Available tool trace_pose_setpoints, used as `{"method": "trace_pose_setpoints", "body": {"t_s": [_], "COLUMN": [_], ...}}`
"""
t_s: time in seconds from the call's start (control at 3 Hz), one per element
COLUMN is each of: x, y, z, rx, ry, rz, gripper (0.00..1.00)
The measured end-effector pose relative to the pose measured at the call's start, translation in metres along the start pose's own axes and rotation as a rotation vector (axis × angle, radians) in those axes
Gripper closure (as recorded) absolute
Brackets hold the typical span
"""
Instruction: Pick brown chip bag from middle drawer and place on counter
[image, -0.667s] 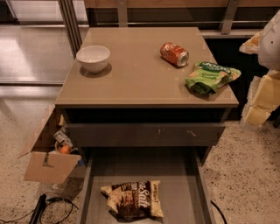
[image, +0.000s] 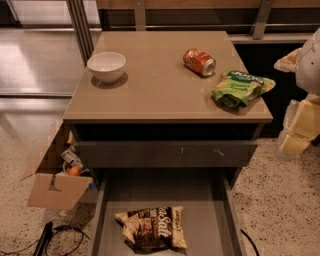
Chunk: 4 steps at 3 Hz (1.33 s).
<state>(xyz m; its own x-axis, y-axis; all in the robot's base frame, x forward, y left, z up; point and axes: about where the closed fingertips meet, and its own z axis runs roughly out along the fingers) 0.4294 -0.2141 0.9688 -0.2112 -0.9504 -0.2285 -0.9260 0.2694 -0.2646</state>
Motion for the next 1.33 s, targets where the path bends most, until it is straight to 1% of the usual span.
{"method": "trace_pose_setpoints", "body": {"t_s": [0.33, 0.67, 1.0, 1.33], "x": [0.015, 0.038, 0.056, 0.068], "y": [0.025, 0.060, 0.093, 0.119], "z": [0.036, 0.089, 0.143, 0.191], "rx": [-0.043, -0.106, -0.161, -0.207], "ry": [-0.067, -0.184, -0.240, -0.250], "rz": [0.021, 0.103, 0.172, 0.246], "gripper": [0.00, 0.00, 0.00, 0.00]}}
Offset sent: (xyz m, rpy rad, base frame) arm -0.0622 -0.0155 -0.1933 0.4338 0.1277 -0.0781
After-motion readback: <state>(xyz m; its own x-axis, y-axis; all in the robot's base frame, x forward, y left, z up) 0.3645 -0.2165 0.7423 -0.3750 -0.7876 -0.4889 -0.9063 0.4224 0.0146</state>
